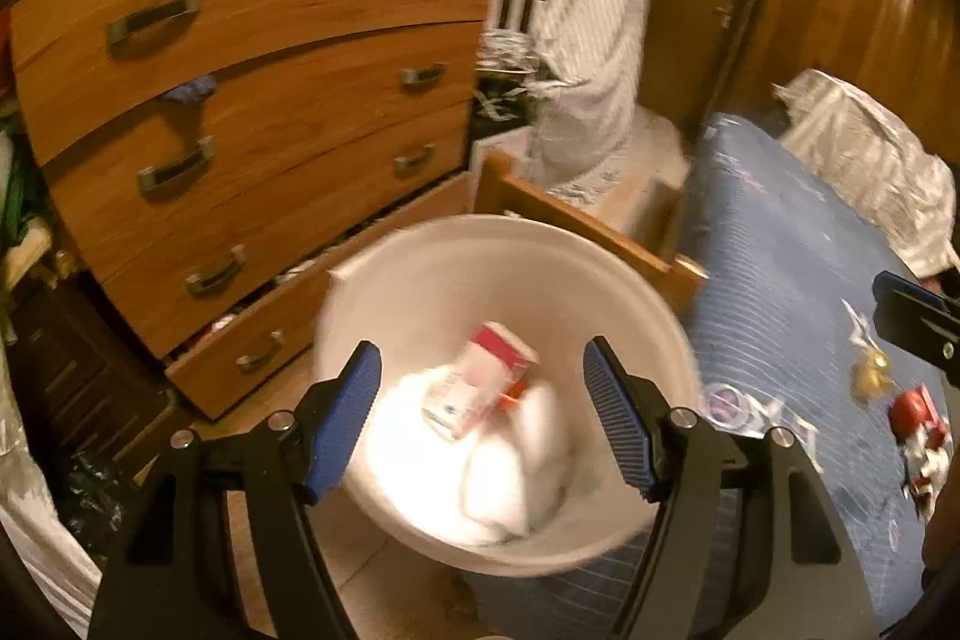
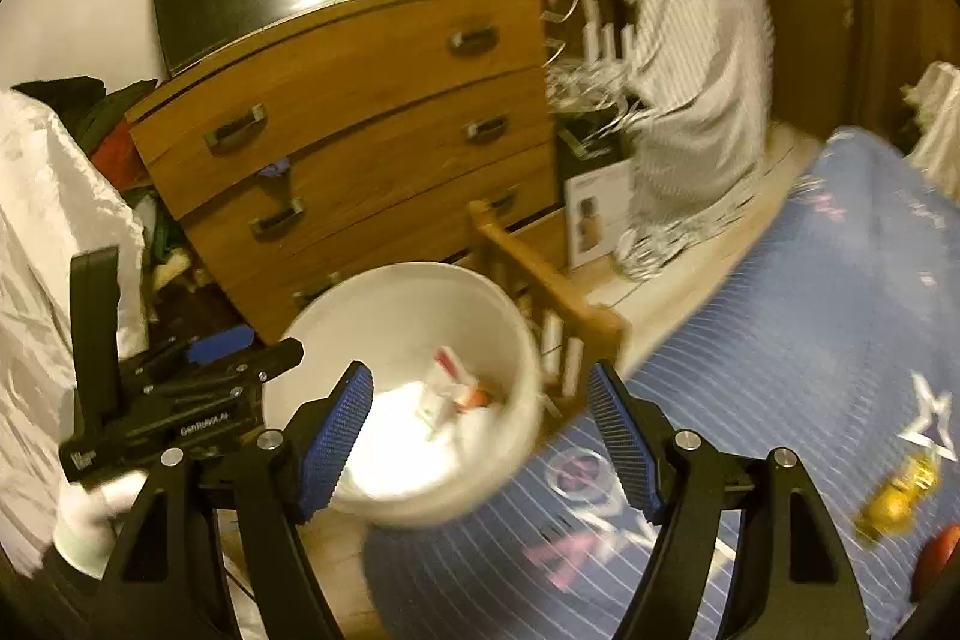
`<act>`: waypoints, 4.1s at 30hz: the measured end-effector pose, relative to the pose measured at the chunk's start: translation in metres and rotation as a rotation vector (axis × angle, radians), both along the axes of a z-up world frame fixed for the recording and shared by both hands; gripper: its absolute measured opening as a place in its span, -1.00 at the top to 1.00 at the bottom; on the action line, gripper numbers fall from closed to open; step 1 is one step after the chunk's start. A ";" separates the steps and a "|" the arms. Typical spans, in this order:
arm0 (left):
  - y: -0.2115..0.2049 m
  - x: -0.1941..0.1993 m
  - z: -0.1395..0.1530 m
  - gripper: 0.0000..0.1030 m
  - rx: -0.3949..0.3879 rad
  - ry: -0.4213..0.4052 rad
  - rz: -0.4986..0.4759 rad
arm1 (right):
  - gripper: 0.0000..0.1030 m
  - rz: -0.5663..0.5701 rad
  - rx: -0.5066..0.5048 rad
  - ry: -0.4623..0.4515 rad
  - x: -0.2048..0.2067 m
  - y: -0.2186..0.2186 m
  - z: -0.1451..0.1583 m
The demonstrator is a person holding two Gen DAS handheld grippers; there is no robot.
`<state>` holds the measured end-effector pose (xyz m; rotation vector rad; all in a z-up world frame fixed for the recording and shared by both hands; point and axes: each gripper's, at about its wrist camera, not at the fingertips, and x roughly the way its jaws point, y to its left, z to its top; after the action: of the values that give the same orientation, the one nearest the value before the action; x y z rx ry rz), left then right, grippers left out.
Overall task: Collect trash
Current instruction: 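Swing both open tools back toward the remaining trash on the bed, then grasp the red-and-white cigarette box with left tool while right tool grasps white towel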
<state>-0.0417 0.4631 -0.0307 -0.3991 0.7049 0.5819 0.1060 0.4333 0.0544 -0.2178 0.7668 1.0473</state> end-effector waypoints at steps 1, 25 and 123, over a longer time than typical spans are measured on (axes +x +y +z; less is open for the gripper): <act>-0.012 0.006 -0.002 -0.30 0.003 0.003 -0.029 | -0.45 -0.018 0.009 -0.020 -0.005 -0.020 0.000; -0.345 0.151 -0.088 -0.30 -0.100 0.162 -0.698 | -0.45 -0.755 0.068 0.044 0.070 -0.551 -0.123; -0.346 0.218 -0.085 -0.71 -0.503 0.196 -0.935 | 0.07 -0.102 0.177 0.170 -0.091 -0.390 -0.171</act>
<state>0.1759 0.1169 -0.1153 -0.4240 1.1238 -0.4605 0.0149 0.0436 -0.1170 0.0622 0.8240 1.0389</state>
